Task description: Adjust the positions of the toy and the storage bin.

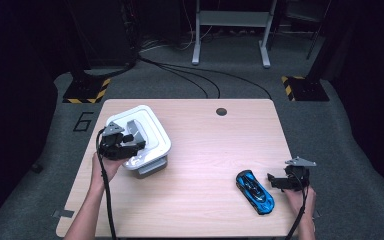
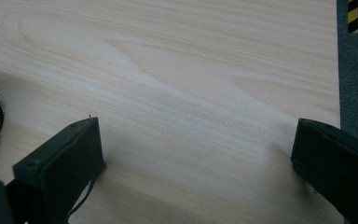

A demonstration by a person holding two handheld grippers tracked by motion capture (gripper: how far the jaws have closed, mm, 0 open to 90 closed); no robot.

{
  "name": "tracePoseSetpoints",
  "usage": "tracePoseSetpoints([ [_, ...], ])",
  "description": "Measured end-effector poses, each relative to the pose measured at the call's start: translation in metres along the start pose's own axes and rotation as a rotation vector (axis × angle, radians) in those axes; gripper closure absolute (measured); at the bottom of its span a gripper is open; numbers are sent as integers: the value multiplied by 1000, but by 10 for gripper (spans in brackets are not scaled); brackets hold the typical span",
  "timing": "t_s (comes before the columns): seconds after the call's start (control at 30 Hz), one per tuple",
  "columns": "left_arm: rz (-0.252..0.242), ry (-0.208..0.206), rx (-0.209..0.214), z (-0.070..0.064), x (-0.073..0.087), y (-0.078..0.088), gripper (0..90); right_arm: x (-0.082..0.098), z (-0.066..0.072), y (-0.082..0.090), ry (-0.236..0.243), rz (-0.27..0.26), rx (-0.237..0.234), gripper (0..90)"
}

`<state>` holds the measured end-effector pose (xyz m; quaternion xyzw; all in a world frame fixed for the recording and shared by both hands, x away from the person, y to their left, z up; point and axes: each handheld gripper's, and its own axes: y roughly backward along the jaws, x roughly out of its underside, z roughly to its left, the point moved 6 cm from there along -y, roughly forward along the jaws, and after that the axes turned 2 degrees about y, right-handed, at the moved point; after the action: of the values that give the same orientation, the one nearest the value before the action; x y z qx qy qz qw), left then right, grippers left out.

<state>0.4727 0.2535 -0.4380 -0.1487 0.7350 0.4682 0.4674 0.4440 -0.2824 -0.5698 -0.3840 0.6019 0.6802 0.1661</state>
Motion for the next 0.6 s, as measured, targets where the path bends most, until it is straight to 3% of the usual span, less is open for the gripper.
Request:
tracePoseSetpoints([
  [0.4, -5, -5, -14, -20, -1, -8, 470, 1, 0, 1, 11, 4, -7, 13],
  [0.6, -10, 1, -50, -34, -4, -15, 469, 0, 0, 0, 4, 1, -2, 13],
])
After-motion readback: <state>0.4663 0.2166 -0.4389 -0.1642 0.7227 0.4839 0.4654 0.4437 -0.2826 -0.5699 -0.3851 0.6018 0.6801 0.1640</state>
